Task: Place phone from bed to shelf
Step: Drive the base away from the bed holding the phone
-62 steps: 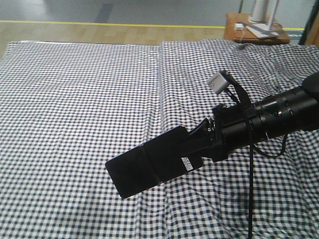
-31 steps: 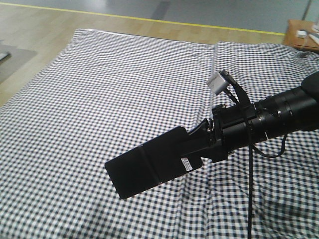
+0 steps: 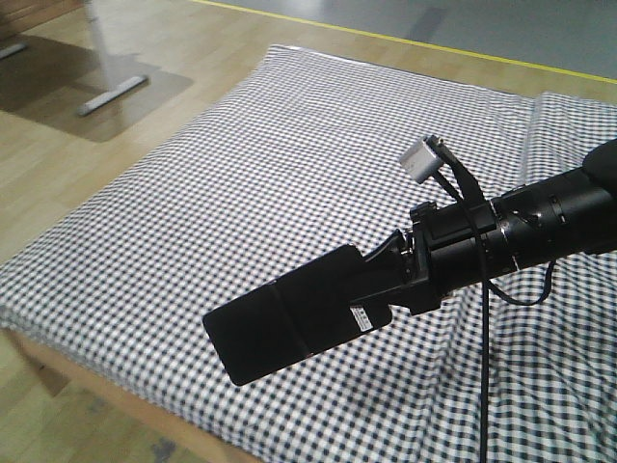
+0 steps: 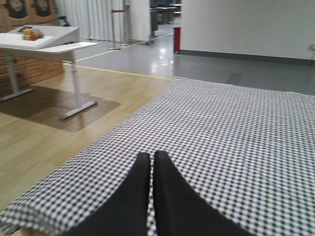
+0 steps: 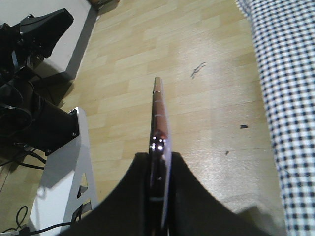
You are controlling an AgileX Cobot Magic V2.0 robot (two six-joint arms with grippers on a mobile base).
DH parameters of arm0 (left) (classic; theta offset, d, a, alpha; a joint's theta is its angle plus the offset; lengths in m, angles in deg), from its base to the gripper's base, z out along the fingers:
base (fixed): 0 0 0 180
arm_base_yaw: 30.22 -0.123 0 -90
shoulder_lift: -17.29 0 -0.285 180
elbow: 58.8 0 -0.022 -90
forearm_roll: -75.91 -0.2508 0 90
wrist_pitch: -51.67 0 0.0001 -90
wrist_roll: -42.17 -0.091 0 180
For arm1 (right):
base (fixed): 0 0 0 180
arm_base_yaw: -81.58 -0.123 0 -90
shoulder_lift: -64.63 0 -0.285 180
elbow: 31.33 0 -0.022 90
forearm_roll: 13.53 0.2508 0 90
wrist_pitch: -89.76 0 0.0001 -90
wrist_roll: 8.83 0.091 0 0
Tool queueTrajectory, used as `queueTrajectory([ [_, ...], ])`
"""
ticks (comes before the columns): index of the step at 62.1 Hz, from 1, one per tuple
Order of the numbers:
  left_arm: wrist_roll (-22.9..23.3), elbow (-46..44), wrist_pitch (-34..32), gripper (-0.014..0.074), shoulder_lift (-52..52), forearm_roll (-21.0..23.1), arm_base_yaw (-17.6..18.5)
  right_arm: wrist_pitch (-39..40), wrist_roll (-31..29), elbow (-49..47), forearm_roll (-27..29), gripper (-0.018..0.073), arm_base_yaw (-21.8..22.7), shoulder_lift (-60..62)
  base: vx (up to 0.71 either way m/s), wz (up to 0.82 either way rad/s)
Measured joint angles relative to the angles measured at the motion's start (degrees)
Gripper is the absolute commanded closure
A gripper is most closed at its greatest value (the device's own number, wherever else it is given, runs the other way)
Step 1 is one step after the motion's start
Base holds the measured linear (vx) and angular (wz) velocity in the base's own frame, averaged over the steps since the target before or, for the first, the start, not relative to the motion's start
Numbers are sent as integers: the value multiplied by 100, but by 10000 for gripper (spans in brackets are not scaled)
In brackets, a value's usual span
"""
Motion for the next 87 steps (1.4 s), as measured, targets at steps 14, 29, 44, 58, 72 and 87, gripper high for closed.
queueTrajectory([
  [14,0,0,0,595,0,0,0,0,0,0,0,561,0,0,-13,49],
  [29,0,0,0,595,0,0,0,0,0,0,0,561,0,0,-13,51],
  [44,0,0,0,595,0,0,0,0,0,0,0,561,0,0,-14,53],
  [58,0,0,0,595,0,0,0,0,0,0,0,561,0,0,-15,57],
  [72,0,0,0,595,0,0,0,0,0,0,0,561,0,0,-15,59],
  [87,0,0,0,595,0,0,0,0,0,0,0,561,0,0,-15,57],
])
